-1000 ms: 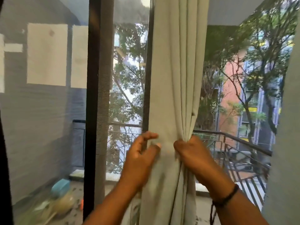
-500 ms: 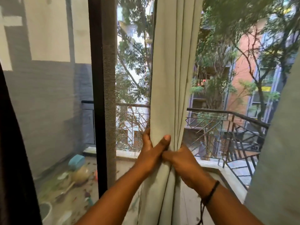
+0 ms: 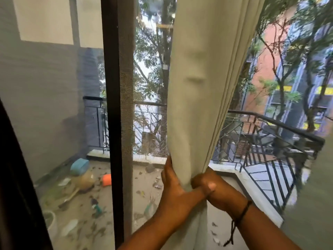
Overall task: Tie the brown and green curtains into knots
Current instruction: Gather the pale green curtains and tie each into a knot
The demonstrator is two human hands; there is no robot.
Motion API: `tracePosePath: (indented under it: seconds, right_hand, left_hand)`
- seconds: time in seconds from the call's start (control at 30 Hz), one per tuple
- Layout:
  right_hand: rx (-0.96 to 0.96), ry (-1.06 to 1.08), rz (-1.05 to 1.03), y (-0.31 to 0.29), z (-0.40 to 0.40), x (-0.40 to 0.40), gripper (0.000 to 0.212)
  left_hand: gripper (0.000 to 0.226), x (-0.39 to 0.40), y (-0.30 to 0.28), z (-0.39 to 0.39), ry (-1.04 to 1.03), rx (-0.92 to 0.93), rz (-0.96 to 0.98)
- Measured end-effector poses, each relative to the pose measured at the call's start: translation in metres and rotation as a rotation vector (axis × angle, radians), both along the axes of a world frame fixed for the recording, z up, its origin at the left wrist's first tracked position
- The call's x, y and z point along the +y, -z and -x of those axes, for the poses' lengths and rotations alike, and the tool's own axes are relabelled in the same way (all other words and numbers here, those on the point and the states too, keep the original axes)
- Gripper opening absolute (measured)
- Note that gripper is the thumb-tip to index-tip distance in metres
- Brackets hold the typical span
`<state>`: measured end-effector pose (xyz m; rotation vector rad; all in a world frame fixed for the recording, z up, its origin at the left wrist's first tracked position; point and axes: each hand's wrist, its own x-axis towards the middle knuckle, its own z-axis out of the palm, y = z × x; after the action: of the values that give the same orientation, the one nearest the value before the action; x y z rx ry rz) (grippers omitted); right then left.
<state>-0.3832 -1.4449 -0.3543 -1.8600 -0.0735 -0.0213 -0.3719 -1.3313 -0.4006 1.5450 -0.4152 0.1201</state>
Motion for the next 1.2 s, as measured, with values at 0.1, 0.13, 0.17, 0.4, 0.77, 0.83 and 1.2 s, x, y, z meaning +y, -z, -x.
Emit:
tracePosePath:
  seconds: [0.1, 0.13, 0.17, 0.4, 0.77, 0.83, 1.2]
  right_hand:
    - [0.038, -0.151, -0.067, -0.006, 0.005, 0.008, 0.036]
    - [0.05, -0.19, -0.04, -0.007, 0.004, 0.011, 0.042]
    - [0.061, -0.225, 0.007, -0.009, 0.006, 0.016, 0.046]
    - [-0.1, 0.043, 0.436, 0.002, 0.003, 0.043, 0.036]
    - [-0.147, 0.318, 0.72, 0.005, 0.002, 0.051, 0.048]
    - [-0.083, 0.334, 0.711, 0.002, 0.002, 0.04, 0.069]
    - [0.035, -0.431, 0.059, -0.014, -0.01, -0.027, 0.059]
  left_hand:
    - [0.121, 0.007, -0.012, -0.004, -0.123, -0.003, 0.046]
    - [0.117, 0.012, -0.014, -0.009, -0.139, 0.009, 0.055]
    - [0.112, 0.017, -0.016, -0.014, -0.134, 0.012, 0.058]
    - [0.089, 0.042, -0.025, -0.028, 0.146, -0.013, 0.059]
    - [0.04, 0.054, -0.024, -0.042, 0.345, 0.167, 0.136]
    - [0.047, 0.058, -0.025, -0.04, 0.39, 0.162, 0.136]
    - [0.026, 0.047, -0.028, -0.025, 0.42, 0.238, 0.174]
